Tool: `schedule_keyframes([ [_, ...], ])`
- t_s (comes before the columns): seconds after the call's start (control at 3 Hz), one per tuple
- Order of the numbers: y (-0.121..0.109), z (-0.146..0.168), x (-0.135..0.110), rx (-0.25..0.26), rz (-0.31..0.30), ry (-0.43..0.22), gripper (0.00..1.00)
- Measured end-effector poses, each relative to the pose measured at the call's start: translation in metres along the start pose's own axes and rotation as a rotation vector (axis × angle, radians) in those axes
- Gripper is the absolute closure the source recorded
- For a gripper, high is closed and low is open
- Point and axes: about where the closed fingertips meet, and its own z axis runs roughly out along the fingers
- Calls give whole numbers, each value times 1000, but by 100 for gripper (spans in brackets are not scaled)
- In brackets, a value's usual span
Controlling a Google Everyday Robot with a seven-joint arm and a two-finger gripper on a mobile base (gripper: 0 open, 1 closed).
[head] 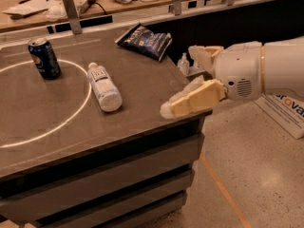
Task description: Pick blue plastic bottle
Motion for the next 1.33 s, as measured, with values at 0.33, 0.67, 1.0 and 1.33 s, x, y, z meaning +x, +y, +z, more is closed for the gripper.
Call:
schedule_keyframes([
  [0.33, 11, 39, 6, 32, 40, -48, 0],
  [0.67, 9, 72, 7, 74, 52, -64, 0],
  [1.0, 13, 110, 14, 81, 18, -47, 0],
  [1.33, 15, 145, 21, 101, 4, -15, 0],
])
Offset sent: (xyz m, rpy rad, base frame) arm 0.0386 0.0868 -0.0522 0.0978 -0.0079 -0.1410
